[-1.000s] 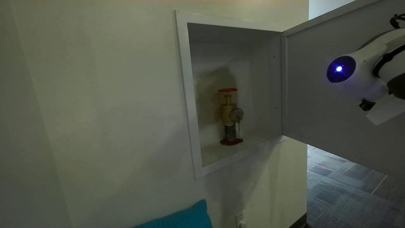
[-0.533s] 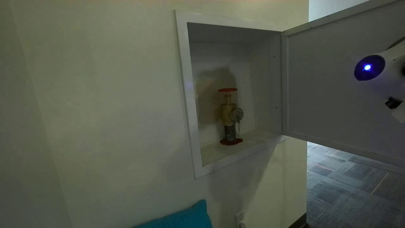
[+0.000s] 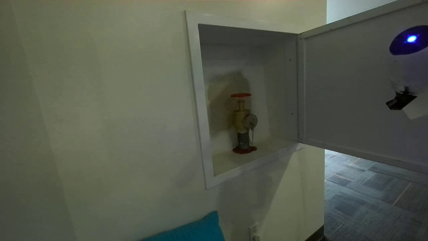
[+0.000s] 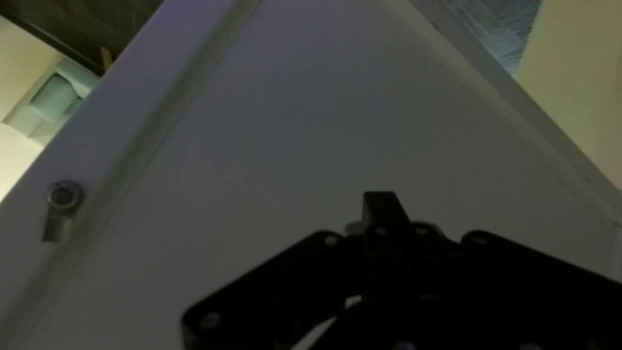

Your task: Open the door to the fire department valve fully

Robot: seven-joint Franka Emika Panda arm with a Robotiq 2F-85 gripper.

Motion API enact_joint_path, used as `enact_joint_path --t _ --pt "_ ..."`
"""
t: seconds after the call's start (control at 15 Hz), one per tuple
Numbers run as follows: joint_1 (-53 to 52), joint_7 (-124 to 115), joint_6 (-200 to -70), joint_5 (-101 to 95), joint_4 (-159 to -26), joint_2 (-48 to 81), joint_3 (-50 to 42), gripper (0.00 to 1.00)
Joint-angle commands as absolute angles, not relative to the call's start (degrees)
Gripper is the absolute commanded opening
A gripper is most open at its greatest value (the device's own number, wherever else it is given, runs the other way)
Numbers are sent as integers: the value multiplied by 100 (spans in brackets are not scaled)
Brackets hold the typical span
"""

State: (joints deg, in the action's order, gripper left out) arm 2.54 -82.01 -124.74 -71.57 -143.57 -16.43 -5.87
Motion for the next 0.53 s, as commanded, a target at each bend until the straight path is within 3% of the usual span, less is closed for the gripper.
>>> enact_joint_path --t 0.0,0.47 --pt "23 -7482 -13121 -6324 -15025 -2760 -529 0" --pt "-296 -5371 -13477 -3514 -15552 -3902 -369 0"
